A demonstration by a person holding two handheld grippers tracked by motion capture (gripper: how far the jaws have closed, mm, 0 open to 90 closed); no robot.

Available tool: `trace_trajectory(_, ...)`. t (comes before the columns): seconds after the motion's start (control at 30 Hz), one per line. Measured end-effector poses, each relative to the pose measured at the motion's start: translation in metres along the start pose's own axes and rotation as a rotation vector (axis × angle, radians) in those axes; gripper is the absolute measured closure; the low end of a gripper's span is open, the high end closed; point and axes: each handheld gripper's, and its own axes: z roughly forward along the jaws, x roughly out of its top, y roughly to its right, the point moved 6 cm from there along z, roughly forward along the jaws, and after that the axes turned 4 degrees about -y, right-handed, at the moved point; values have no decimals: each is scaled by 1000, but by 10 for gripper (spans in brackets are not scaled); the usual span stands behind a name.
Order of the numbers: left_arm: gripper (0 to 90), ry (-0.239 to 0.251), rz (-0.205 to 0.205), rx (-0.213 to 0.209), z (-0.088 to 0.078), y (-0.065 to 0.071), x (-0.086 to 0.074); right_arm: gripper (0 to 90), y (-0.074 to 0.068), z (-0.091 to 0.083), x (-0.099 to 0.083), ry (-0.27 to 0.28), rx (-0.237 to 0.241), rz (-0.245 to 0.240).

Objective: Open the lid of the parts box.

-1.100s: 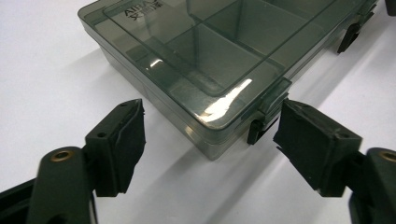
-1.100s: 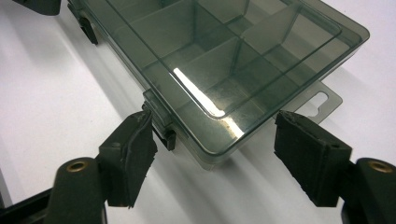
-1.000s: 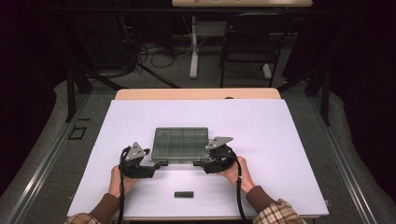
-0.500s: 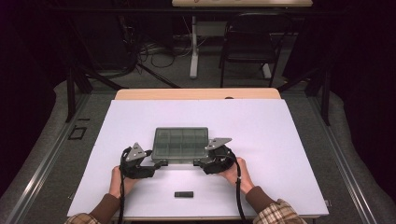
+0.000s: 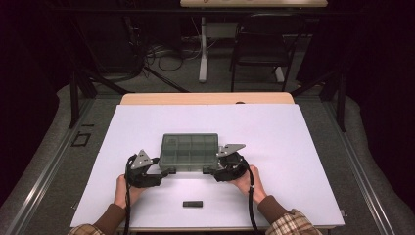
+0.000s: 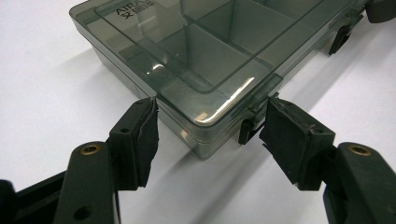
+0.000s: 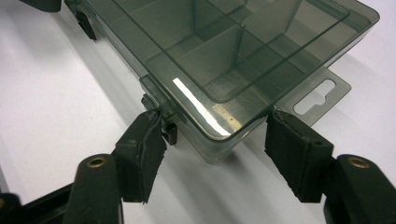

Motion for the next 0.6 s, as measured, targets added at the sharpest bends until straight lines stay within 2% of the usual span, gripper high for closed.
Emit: trace_trajectory(0.6,382,14,7,24,-4,0,1,445,0,-6,2,23,-12,14)
